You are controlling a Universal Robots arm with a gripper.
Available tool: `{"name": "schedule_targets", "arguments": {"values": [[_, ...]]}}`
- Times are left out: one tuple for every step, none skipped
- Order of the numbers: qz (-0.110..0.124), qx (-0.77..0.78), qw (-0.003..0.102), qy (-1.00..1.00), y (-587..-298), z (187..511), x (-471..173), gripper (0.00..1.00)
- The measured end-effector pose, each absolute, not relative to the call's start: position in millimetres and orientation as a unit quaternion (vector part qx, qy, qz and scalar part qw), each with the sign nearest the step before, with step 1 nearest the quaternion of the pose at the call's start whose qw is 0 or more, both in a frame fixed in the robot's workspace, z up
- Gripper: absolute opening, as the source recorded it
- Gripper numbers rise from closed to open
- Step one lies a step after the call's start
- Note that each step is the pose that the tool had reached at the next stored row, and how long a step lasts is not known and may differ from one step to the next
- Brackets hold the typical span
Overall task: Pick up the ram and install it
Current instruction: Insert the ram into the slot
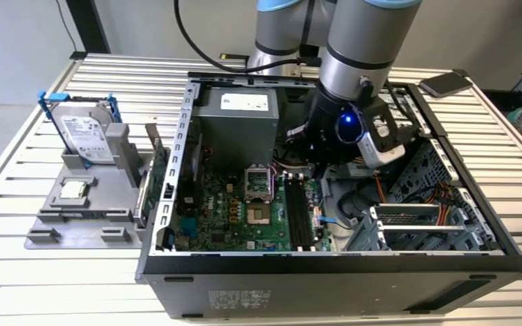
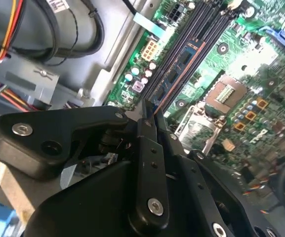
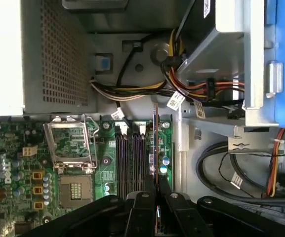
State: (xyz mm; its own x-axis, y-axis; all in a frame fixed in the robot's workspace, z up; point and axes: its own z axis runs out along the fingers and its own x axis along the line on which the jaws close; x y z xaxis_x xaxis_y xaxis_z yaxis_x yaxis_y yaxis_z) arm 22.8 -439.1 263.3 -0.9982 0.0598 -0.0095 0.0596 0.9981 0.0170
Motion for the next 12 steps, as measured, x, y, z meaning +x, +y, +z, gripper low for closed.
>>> {"name": "schedule_targets", "arguments": {"values": [[0.008, 0.033, 0.005, 0.999, -439, 262, 22, 0.0], [0.008, 0.036, 0.005, 0.999, -439, 260, 22, 0.0], [0.008, 0.039, 0.005, 0.999, -439, 258, 22, 0.0], [0.008, 0.042, 0.005, 0.999, -439, 256, 21, 0.0], [0.008, 0.045, 0.005, 0.999, -439, 254, 21, 0.0], [0.008, 0.048, 0.005, 0.999, -439, 252, 21, 0.0], [0.008, 0.05, 0.005, 0.999, -440, 251, 21, 0.0], [0.008, 0.051, 0.005, 0.999, -440, 249, 21, 0.0], [0.008, 0.051, 0.005, 0.999, -440, 247, 21, 0.0], [0.008, 0.051, 0.005, 0.999, -441, 245, 21, 0.0], [0.008, 0.051, 0.005, 0.999, -444, 244, 21, 0.0], [0.008, 0.05, 0.005, 0.999, -447, 242, 21, 0.0]]}}
